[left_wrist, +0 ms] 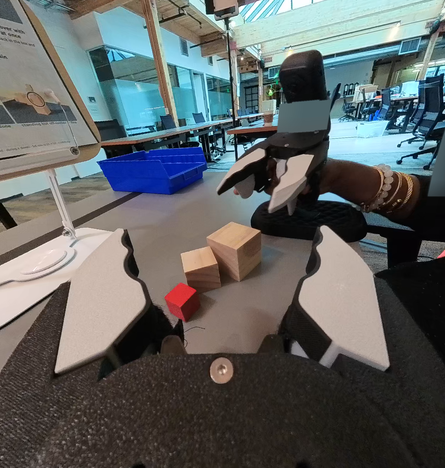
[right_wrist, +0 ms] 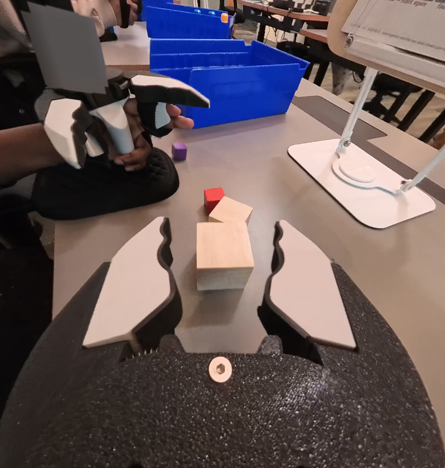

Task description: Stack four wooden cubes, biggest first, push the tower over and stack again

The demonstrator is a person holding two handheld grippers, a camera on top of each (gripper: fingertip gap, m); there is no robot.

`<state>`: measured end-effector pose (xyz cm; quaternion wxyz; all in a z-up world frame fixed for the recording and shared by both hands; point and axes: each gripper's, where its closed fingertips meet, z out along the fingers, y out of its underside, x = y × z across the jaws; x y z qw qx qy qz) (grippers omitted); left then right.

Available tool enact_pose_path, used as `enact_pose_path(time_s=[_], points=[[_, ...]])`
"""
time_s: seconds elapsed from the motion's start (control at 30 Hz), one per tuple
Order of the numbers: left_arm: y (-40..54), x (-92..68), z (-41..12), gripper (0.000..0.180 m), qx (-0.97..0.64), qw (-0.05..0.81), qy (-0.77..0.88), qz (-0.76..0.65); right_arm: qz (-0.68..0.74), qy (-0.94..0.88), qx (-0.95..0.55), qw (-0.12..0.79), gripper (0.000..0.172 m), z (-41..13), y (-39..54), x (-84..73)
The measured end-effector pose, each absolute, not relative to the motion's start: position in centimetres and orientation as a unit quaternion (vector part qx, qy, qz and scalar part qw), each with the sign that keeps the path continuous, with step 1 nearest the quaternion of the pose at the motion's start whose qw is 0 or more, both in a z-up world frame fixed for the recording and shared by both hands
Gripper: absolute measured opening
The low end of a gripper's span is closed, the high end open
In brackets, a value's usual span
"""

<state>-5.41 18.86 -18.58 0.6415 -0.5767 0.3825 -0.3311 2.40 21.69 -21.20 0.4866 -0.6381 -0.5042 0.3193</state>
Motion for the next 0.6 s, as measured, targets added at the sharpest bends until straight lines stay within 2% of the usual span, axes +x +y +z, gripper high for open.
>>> enact_pose_path(time_s=[0.17, 0.37, 0.6], points=[[18.7, -5.2, -18.7, 0.131, -0.576, 0.64, 0.392, -0.324, 0.366, -0.509, -0.614, 0.48, 0.087, -21.6, 20.0, 4.7], [18.7, -5.3, -18.6, 0.132, -0.575, 0.642, 0.388, -0.326, 0.445, -0.443, -0.562, 0.538, 0.08, -19.2, 19.9, 6.8], [16.6, -5.7, -17.9, 0.137, -0.542, 0.628, 0.42, -0.367, 0.458, -0.438, -0.555, 0.538, 0.081, -19.1, 19.8, 7.0]])
